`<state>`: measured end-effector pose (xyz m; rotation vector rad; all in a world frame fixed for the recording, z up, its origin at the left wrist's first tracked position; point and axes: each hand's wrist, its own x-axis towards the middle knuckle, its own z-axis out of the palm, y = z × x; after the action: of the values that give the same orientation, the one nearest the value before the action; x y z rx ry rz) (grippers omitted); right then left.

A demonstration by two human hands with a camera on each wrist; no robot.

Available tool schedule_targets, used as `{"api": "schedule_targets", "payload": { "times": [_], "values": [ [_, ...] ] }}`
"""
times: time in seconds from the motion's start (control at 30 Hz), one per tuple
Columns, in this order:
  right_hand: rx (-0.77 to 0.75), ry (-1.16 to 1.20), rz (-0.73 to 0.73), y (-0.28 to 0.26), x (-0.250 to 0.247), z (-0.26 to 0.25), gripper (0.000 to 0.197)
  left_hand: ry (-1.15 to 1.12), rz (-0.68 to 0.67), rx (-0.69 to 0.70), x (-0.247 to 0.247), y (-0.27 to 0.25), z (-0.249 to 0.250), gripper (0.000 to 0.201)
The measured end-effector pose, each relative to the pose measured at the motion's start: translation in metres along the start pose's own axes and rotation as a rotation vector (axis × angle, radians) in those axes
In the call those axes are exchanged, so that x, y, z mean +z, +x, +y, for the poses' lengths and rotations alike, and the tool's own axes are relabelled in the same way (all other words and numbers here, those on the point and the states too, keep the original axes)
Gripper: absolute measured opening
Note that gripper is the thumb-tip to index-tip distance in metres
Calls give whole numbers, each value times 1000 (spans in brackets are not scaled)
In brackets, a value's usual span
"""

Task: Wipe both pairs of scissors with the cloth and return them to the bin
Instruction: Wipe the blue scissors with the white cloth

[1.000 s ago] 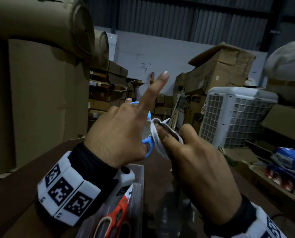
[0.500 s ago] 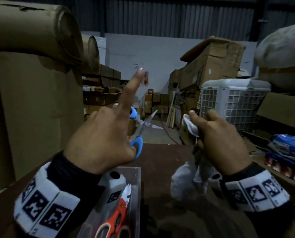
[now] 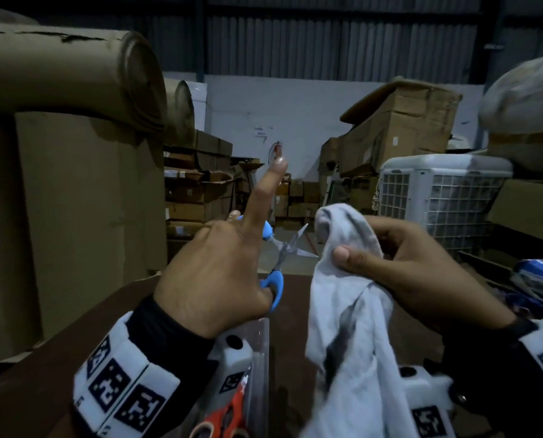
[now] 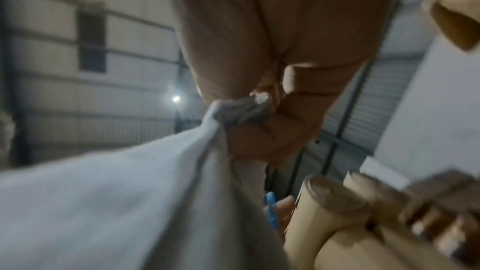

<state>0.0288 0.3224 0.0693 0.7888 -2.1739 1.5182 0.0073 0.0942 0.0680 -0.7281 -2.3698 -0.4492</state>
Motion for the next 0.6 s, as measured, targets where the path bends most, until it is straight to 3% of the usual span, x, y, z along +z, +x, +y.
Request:
{"api": "schedule_targets", "payload": {
  "times": [0.2, 0.43, 0.6],
  "values": [
    [91, 100, -57, 1, 17, 7, 20, 168, 96, -32, 10, 1, 2, 137],
    [-2, 16, 163, 1, 40, 19, 12, 230, 175, 7, 18, -3, 19, 131],
    [-60, -113, 264, 1, 41, 20, 22, 244, 215, 24, 16, -6, 26, 132]
  ]
}}
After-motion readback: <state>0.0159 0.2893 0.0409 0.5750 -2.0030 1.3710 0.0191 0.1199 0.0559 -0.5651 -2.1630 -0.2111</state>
